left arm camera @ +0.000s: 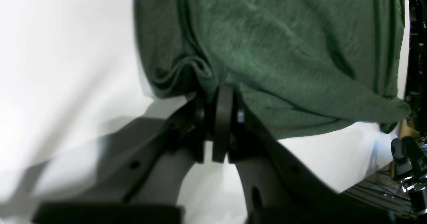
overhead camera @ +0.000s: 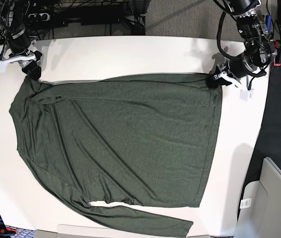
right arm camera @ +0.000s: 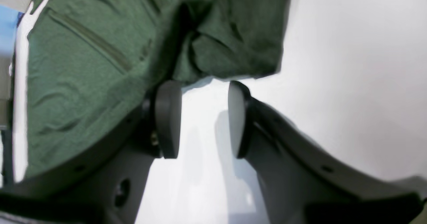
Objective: Fold the T-shirt properly
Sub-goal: 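Regrip the shirt edge with both grippers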
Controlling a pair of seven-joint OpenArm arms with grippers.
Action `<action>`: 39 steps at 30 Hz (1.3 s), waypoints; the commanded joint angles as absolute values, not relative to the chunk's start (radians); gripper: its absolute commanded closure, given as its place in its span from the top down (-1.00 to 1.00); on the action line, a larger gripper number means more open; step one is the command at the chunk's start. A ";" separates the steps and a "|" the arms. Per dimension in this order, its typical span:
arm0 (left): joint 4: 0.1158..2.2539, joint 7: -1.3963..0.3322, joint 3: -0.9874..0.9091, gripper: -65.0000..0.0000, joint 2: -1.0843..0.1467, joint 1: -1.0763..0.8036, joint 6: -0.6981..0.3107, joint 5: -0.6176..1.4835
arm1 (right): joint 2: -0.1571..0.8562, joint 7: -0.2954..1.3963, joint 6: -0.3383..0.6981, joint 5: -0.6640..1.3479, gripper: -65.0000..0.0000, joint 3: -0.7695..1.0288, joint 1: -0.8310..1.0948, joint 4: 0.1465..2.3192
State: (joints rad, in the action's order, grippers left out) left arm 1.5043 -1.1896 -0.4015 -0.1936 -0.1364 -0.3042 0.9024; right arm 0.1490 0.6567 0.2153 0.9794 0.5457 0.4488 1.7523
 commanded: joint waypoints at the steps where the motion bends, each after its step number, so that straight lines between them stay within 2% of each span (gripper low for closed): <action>1: 1.506 -1.234 -0.406 -1.00 -0.202 -0.143 -0.288 0.832 | 0.150 0.645 0.225 1.010 -0.25 0.552 0.449 1.744; 10: 1.506 -1.234 -0.406 -1.00 -0.203 -0.143 -0.288 0.832 | 0.145 0.644 0.225 1.125 -0.25 0.613 0.403 1.606; 23: 1.506 -1.234 -0.406 -1.00 -0.203 -0.143 -0.288 0.832 | 0.145 0.645 0.223 1.125 -0.25 0.647 0.364 1.604; 28: 1.506 -1.234 -0.406 -1.00 -0.203 -0.145 -0.288 0.832 | 0.108 0.644 0.219 1.167 -0.25 0.647 0.372 1.603; 33: 1.506 -1.234 -0.406 -1.00 -0.203 -0.145 -0.288 0.832 | 0.074 0.639 0.107 1.167 -0.26 0.644 0.387 1.606; 39: 1.506 -1.234 -0.404 -1.00 -0.203 -0.163 -0.288 0.832 | 0.074 0.638 0.099 1.161 -0.26 0.647 0.357 1.601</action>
